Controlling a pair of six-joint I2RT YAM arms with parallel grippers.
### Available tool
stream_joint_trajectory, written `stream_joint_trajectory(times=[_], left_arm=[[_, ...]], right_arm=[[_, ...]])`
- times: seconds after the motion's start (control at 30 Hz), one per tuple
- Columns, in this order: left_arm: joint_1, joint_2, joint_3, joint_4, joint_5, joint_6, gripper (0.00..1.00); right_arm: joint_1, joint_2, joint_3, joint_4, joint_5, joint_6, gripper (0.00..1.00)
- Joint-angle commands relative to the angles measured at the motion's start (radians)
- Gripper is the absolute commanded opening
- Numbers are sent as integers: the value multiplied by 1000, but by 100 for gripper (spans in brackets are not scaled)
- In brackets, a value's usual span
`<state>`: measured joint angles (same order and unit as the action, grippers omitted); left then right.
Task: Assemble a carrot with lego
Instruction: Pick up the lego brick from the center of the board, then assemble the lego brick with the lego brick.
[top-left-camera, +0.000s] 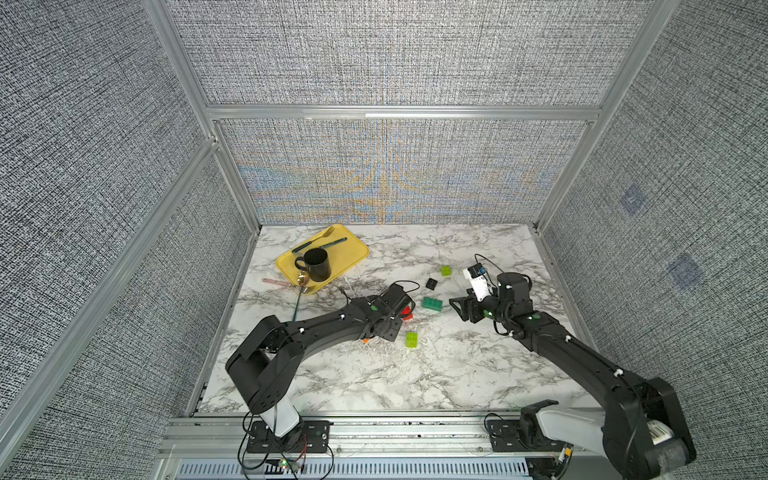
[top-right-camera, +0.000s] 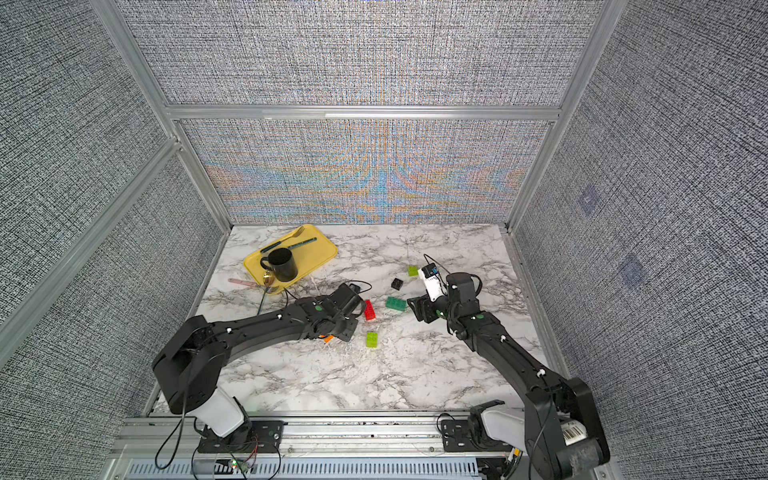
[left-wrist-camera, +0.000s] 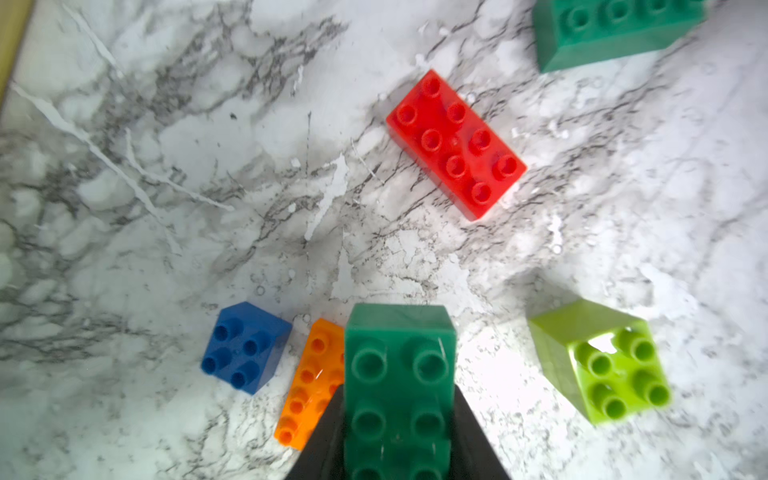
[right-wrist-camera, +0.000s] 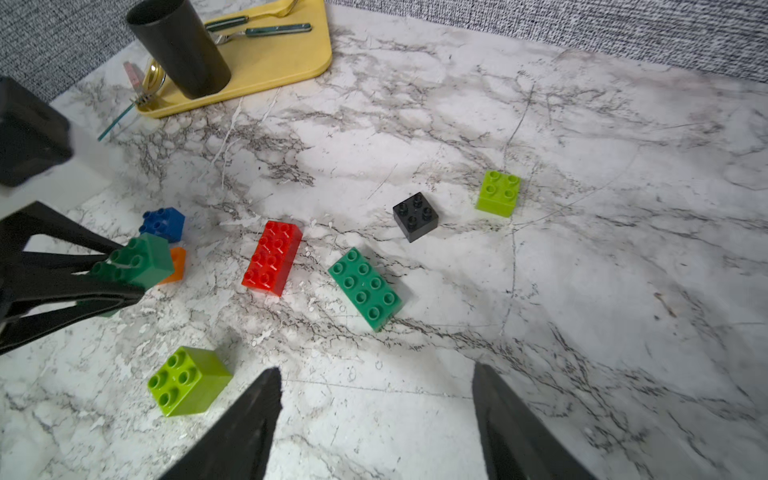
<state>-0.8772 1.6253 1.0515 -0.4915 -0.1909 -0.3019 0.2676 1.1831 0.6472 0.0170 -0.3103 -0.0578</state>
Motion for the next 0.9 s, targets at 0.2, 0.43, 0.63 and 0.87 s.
stream_joint_trajectory(times=[0.2, 0.43, 0.63, 0.87], left_arm=[[-3, -9, 90, -122, 301, 502, 19], [-5, 177, 291, -270, 372, 755, 19], [-8, 219, 338, -263, 430, 900, 18], [-9, 251, 354, -274, 439, 965, 18]], right_arm=[[-52, -83, -53, 46, 65, 60, 74], [-74, -107, -67, 46, 73, 65, 74], [-83, -114, -77, 51, 68, 64, 74], [-84, -96, -76, 57, 62, 63, 74]])
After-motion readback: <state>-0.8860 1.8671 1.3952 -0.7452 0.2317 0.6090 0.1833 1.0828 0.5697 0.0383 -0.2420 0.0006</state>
